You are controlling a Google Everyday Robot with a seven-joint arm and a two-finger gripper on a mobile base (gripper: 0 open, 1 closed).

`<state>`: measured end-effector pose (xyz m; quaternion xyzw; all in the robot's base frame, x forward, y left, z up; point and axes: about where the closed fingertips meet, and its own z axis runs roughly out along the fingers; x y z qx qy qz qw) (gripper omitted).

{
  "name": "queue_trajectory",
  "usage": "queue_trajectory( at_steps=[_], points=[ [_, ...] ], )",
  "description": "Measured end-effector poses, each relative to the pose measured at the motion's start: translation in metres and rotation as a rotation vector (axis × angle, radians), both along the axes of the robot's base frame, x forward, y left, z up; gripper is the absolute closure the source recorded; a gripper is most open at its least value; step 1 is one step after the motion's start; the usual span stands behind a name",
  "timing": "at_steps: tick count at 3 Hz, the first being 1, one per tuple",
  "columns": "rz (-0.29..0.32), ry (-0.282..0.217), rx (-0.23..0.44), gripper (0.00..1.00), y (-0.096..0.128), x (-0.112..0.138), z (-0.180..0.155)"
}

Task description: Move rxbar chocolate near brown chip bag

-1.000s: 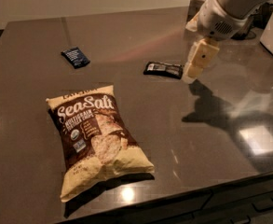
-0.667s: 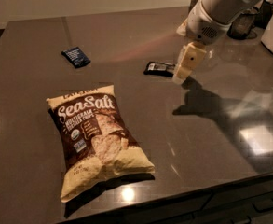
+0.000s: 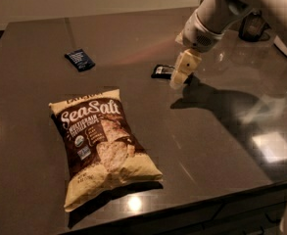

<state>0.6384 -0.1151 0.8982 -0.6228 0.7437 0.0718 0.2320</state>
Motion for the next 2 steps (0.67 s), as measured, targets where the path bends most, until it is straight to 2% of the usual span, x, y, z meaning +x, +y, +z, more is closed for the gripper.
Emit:
queue_trajectory(
  at_steps=[2],
  points=[
    [0.012, 0.061, 0.004, 0.00, 0.000, 0.033, -0.029]
  ],
)
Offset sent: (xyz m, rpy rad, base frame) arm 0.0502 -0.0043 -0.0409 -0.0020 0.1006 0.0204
